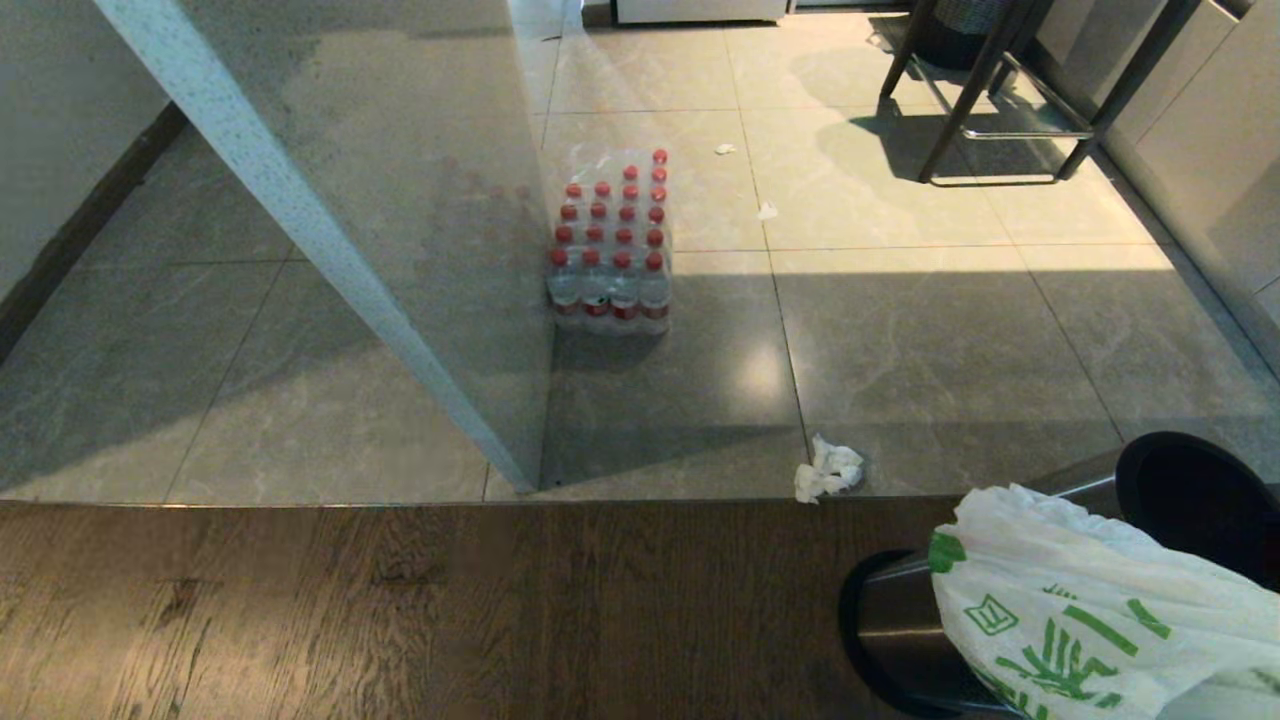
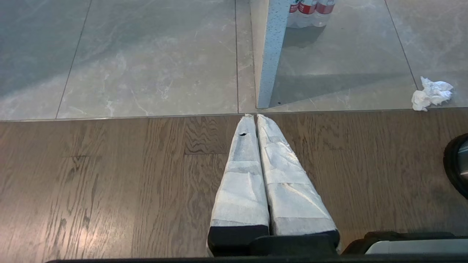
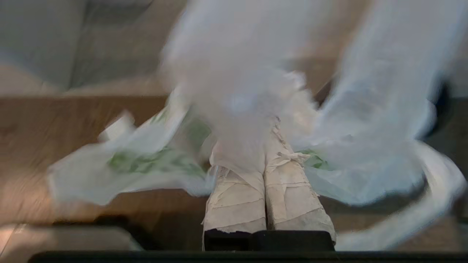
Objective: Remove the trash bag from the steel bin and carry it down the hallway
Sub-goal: Pick up the trash bag
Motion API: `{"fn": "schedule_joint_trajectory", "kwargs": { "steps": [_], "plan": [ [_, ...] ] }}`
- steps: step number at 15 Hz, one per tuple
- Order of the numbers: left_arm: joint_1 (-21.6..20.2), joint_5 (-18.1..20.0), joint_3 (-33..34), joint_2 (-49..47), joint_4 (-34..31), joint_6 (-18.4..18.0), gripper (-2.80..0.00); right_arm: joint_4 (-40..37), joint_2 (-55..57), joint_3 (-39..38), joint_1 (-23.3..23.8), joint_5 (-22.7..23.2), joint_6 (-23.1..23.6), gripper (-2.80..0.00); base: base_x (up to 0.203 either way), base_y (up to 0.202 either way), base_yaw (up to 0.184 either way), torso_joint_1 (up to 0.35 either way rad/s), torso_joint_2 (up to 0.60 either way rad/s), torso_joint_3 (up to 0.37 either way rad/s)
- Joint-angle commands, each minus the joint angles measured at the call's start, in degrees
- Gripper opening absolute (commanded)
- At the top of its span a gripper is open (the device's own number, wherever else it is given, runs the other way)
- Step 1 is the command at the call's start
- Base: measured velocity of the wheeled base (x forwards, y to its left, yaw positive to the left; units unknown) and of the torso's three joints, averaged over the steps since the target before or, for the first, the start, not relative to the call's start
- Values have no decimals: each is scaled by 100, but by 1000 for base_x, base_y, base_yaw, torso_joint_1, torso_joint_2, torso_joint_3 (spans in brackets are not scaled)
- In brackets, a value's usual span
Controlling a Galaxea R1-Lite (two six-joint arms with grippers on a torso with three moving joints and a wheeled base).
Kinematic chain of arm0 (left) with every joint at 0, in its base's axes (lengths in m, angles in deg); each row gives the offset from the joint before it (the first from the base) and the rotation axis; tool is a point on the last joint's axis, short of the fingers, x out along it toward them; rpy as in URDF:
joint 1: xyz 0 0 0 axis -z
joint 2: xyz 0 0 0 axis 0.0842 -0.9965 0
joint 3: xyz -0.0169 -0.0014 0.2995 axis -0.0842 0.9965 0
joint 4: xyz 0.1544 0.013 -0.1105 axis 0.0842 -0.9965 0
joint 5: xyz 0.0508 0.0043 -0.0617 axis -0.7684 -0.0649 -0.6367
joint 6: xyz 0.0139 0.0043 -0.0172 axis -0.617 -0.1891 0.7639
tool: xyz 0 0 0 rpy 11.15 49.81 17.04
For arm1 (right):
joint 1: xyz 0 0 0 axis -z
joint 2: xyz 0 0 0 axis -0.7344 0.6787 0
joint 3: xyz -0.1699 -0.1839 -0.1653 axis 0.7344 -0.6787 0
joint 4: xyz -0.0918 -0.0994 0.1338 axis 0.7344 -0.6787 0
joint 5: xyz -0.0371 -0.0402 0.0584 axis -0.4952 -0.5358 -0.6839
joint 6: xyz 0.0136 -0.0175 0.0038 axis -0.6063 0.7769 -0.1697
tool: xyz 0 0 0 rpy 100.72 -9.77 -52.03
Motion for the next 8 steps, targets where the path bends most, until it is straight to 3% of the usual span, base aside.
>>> {"fn": "schedule_joint_trajectory", "kwargs": {
  "steps": [1, 5, 8],
  "plan": [
    [0, -7, 0, 2, -1, 2, -280, -37, -58, -237, 299, 485, 28, -280, 0, 0, 0, 0, 0, 0],
    [0, -7, 0, 2, -1, 2, -280, 581, -55, -1006, 319, 816, 192, -280, 0, 0, 0, 0, 0, 0],
    [0, -1, 0, 2, -1, 2, -280, 313, -52, -1027, 320, 856, 82, -280, 0, 0, 0, 0, 0, 0]
  ]
}}
